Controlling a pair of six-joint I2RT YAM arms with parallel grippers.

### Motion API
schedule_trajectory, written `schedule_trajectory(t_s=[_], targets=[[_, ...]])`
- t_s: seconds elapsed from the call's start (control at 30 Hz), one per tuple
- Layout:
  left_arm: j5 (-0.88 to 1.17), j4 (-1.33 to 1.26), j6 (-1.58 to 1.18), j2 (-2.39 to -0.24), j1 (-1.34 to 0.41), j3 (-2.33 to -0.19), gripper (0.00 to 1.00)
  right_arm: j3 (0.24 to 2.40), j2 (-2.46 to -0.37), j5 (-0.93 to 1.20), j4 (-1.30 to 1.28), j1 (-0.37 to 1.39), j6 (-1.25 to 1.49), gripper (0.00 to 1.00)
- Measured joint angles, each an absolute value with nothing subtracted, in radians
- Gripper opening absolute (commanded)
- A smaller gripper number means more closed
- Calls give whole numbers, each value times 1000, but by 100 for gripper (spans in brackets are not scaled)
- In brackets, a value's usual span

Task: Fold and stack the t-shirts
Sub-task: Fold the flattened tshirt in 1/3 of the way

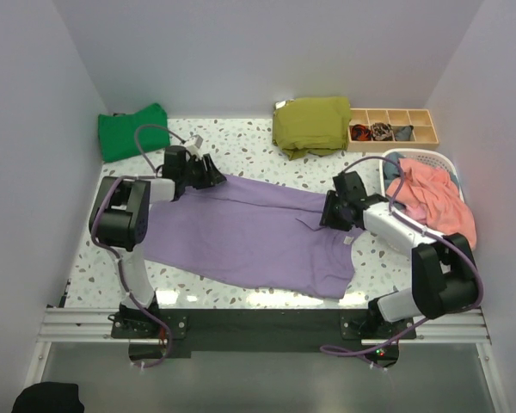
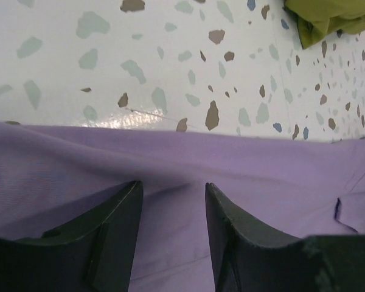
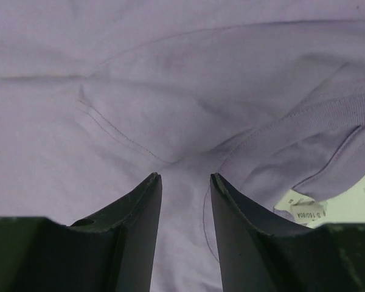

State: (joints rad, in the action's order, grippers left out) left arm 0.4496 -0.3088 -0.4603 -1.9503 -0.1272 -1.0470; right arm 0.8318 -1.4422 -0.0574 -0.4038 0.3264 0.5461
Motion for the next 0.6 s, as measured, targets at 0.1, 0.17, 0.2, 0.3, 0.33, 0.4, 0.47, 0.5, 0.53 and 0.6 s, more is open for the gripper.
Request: schedule_trajectory(t_s=[0.1,0.17,0.2,0.3,0.33,0.4,0.47,0.5,0.53,0.6], targets=[[475,-317,-471,-1986,-140,-1047,50,811,-1427,-53,-395,326,576,41],[478,-330,-472,-1987,-139,-1047,51,807,-1425,-48,-377,326,596,41],[478,-337,-472,-1987,-139,-1047,52,805,-1425,-42,-363,326,607,41],[476,-342,-472,-1988,-138,-1047,52,796,-1430,-35,-336,326,641,41],[475,-342,-472,-1989,-138,-1047,52,796,-1432,-35,-333,326,647,41],[469,-343,-472,-1990,-138,-1047,52,796,-1436,-35,-329,326,663,41],[463,-343,-471,-1991,-138,-1047,52,795,-1436,-36,-328,326,678,42],[459,-342,-471,-1992,-138,-1047,52,794,-1436,-36,-326,326,684,42],[456,-342,-470,-1992,-138,-1047,52,792,-1436,-37,-327,326,693,43],[451,-342,-470,-1992,-138,-1047,52,786,-1435,-42,-329,326,706,45]])
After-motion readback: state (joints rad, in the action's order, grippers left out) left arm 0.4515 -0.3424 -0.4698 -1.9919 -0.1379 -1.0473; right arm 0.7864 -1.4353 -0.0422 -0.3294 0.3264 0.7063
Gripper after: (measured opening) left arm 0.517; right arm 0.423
